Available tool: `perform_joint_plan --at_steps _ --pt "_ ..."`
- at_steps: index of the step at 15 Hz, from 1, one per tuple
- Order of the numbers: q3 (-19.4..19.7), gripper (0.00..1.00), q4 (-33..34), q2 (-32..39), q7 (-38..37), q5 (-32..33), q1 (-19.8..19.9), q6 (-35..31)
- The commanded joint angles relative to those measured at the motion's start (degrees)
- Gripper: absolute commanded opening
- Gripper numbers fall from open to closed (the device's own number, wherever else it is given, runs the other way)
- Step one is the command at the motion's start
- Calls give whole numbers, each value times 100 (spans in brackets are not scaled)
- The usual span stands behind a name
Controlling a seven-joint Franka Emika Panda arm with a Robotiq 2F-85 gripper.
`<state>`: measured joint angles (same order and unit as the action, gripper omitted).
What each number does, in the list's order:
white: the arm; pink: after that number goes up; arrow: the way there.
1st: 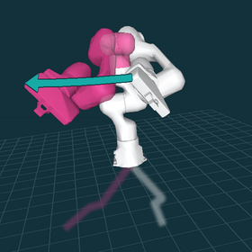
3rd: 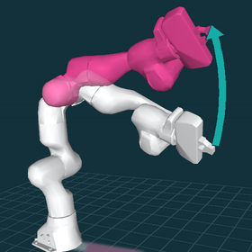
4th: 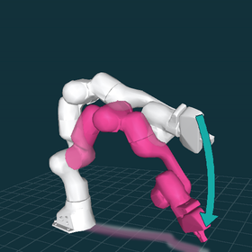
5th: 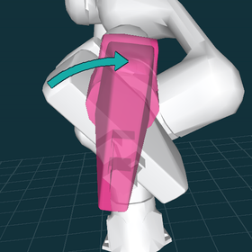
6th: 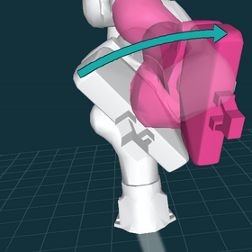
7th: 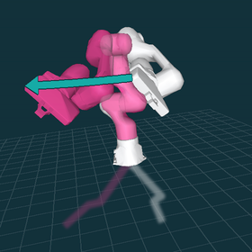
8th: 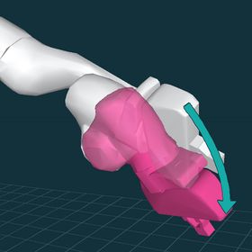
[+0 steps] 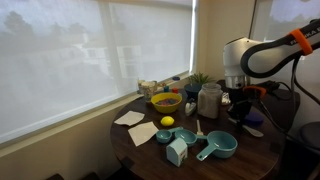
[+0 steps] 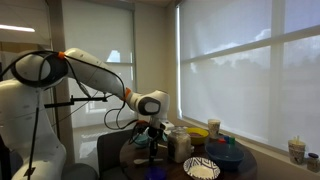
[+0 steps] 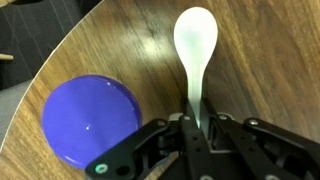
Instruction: Use the white plastic spoon to put some of the contents of the glass jar onto the white plate
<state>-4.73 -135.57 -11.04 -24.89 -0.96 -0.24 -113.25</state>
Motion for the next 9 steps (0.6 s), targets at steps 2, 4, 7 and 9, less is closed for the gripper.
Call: perform_joint_plan --at_steps 2,4,7,9 --pt "-277 3 366 -415 -400 848 -53 268" --pt "-408 3 552 -610 -512 1163 -50 406" --pt "-396 3 582 -606 -381 1099 -23 322" --pt "-421 13 608 -716 -392 1110 -21 359"
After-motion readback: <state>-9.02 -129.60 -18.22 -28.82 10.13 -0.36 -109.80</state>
